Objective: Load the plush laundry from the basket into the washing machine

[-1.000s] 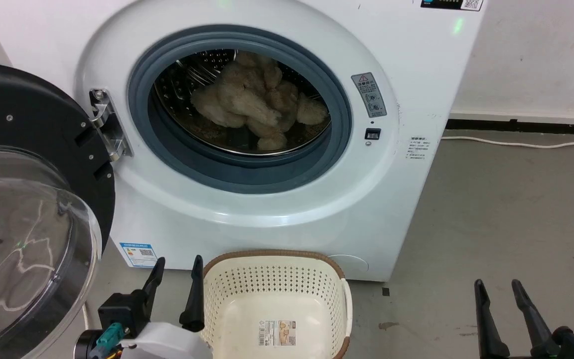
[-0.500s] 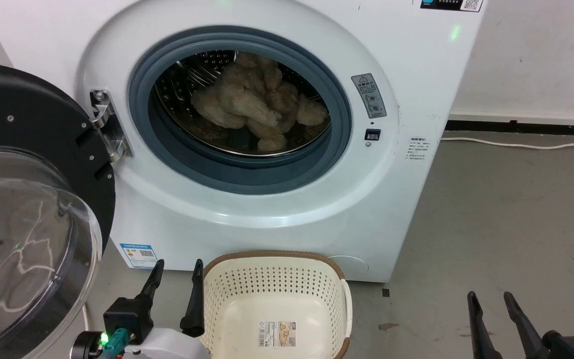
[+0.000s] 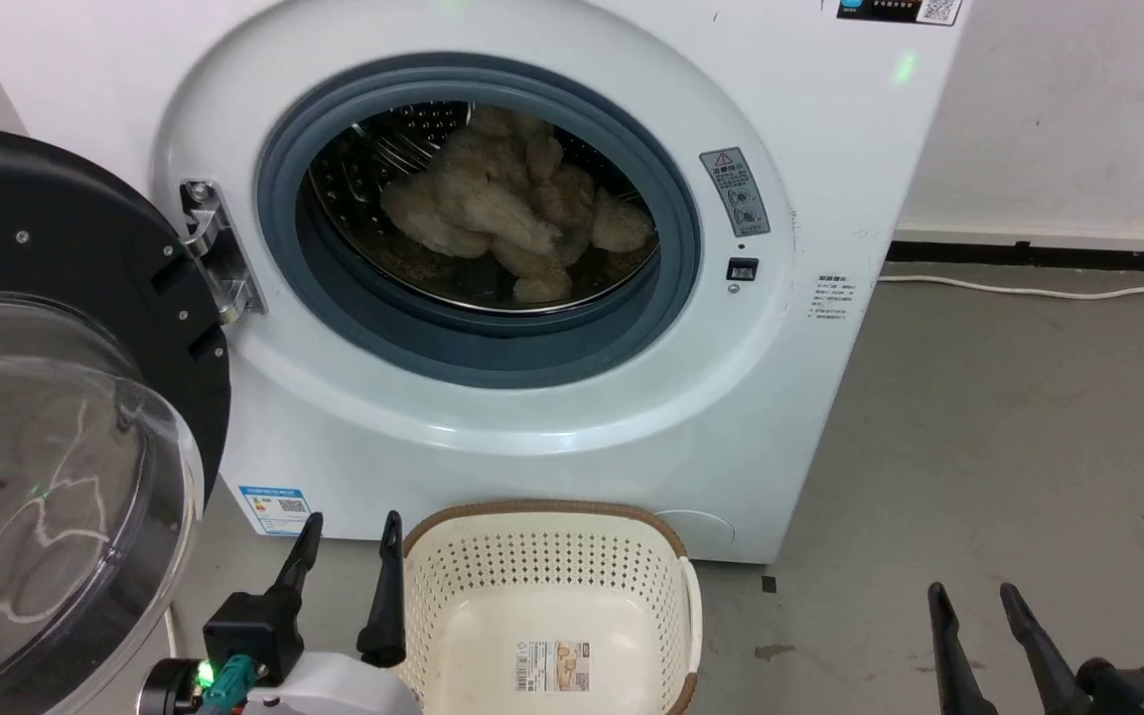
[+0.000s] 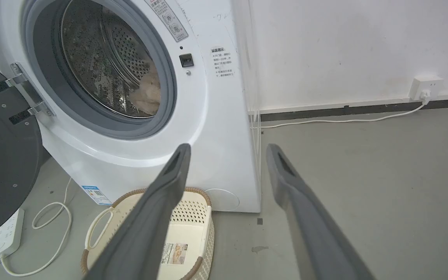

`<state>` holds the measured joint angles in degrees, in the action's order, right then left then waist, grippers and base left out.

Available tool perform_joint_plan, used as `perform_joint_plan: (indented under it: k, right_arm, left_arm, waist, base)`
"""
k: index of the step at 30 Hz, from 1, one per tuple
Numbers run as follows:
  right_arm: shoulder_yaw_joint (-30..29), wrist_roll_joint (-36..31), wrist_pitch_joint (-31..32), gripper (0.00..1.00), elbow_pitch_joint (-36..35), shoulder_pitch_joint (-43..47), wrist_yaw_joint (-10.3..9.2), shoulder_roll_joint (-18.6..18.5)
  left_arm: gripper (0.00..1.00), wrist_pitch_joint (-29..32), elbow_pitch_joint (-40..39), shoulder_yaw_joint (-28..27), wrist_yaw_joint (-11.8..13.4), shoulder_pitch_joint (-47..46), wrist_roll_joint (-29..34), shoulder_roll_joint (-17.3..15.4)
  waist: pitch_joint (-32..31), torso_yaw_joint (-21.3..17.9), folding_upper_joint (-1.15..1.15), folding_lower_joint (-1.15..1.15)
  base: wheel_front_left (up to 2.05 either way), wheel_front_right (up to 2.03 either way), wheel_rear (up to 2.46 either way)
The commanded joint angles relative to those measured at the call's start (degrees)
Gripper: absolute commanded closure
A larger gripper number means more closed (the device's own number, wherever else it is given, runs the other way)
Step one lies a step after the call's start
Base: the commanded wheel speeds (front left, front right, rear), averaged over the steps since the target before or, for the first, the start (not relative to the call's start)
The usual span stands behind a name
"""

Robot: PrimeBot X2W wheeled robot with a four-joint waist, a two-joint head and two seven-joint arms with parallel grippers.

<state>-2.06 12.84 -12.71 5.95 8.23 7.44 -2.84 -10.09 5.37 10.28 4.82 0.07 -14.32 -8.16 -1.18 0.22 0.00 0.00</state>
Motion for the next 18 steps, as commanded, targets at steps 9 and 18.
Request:
perform_joint_plan:
  k: [9, 18]
  right_arm:
    - [0.08, 0.07, 0.04, 1.00, 0.29, -0.03, 0.00, 0.00]
    - [0.18, -0.66, 0.75, 1.00, -0.06, -0.49, 0.00, 0.00]
  left_arm:
    - [1.00, 0.06, 0.06, -0.03, 0.05, -0.01, -0.52, 0.05]
    - [1.00, 0.62, -0.24, -0.60, -0.22, -0.01, 0.31, 0.34]
  waist:
    - [-0.09, 0.00, 0.00, 0.00]
    - [-0.02, -0.02, 0.00, 0.00]
  base:
    - [0.00, 0.00, 0.00]
    - [0.00, 0.00, 0.00]
